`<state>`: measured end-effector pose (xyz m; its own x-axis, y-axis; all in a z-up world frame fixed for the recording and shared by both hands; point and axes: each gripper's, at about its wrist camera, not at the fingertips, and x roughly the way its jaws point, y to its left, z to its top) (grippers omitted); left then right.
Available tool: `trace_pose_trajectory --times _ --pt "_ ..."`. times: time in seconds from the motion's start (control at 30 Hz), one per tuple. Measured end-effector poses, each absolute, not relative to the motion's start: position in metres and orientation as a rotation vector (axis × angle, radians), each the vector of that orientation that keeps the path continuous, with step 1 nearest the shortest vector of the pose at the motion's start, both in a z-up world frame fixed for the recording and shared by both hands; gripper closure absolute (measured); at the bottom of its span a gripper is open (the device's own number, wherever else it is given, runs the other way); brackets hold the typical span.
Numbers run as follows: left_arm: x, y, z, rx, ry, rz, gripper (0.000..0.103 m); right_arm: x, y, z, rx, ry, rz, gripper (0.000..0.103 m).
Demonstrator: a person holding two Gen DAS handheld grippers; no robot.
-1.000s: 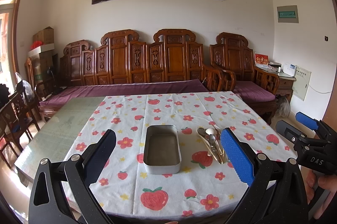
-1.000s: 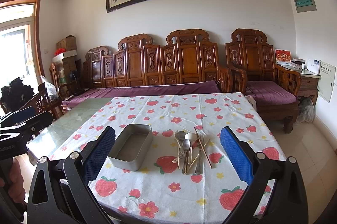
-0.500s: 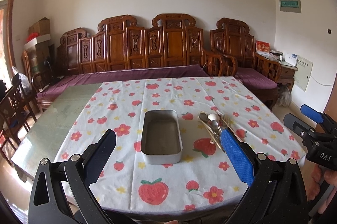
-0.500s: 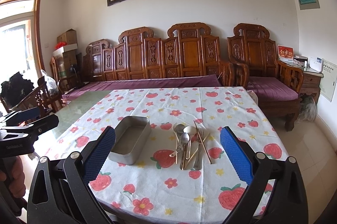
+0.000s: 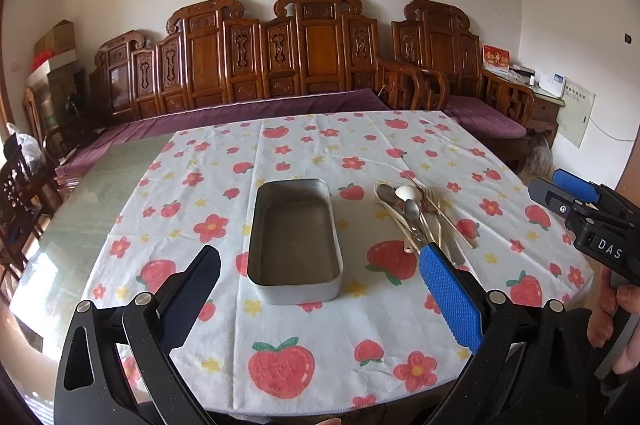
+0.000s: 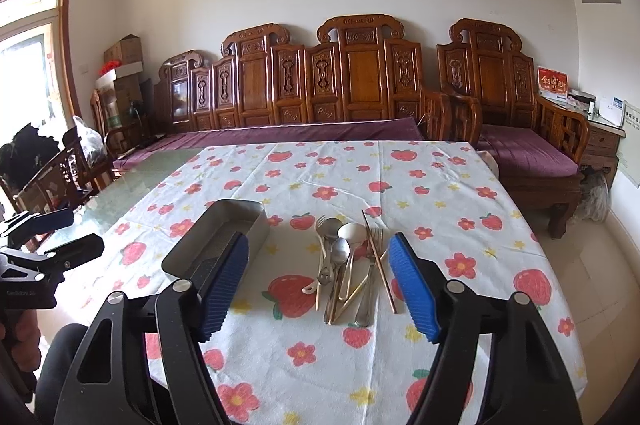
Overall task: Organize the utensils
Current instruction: 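Reach the right tool into the utensil pile and grasp a wooden chopstick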
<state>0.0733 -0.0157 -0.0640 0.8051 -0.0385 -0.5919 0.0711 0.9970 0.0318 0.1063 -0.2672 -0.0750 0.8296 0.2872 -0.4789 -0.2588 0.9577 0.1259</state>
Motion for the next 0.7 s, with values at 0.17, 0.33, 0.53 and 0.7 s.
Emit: trace_pose_trajectory --times 0.17,0.33,0.53,0.7 --pt "0.094 -0.020 -0.072 0.066 0.657 -0.070 0.007 0.140 -0.274 -0.084 0.057 0.544 0.288 0.039" --pt "0.115 -0.026 -0.080 0.075 0.680 -0.090 0.007 0.173 -0.282 -0.096 0.064 0.575 0.274 0.047" --pt "0.142 -0.036 -0.092 0.073 0.701 -0.126 0.007 0.205 -0.291 -0.121 0.058 0.630 0.270 0.054" --pt "0.163 -0.051 -0.107 0.073 0.735 -0.167 0.007 0.230 -0.294 -0.156 0.050 0.702 0.274 0.060"
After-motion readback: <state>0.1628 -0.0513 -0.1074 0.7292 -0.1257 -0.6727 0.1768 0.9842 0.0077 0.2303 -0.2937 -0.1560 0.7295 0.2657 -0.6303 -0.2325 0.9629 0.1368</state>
